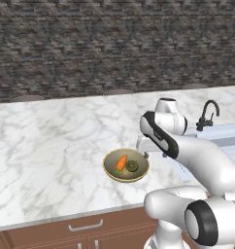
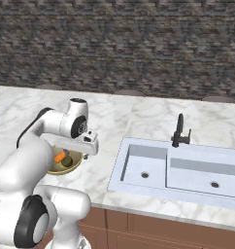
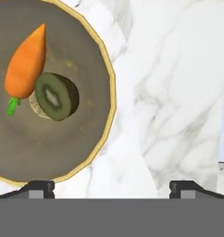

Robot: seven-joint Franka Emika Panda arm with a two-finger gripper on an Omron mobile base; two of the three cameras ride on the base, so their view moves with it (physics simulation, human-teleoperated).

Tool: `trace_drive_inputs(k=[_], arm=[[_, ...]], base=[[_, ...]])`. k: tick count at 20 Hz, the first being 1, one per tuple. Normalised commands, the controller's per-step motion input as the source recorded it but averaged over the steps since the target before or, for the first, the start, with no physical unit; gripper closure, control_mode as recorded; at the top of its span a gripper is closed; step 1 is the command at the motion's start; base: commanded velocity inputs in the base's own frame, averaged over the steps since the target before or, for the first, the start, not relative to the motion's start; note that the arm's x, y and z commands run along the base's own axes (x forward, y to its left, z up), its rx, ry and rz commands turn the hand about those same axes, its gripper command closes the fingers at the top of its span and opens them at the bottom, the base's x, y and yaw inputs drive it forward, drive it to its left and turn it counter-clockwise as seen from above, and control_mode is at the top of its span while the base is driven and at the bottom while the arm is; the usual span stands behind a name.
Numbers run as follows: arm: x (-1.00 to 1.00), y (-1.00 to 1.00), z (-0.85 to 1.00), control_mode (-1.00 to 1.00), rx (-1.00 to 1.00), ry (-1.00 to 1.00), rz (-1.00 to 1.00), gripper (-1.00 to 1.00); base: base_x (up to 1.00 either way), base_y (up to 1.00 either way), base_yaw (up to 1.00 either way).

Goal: Dump the kiwi and carrot from the bowl so the bowl can be washed. Place the bowl in the sink after clearing the leftovers.

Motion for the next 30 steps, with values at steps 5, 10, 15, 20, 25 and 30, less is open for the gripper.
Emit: trace_drive_inputs(k=[5,10,15,20,25,30], arm=[[0.07,0.00,-0.31,-1.00,0.00,0.00,0.00,-1.00],[0.16,0.00,-0.28,-1.00,0.00,0.00,-0.01,-1.00],[0.30,0.00,-0.30,-1.00,0.00,0.00,-0.01,-1.00],[0.29,0.01,-0.13,-1.00,0.00,0.00,-0.01,-1.00],[0.11,0.11,-0.15,-1.00,0.00,0.00,0.00,-1.00],[0.09,0.03,-0.19,-1.00,0.00,0.00,0.00,-1.00]], base=[[0.00,0.00,0.00],[0.00,0.00,0.00],[0.00,0.00,0.00],[0.00,0.00,0.00],[0.00,0.00,0.00],[0.00,0.00,0.00]])
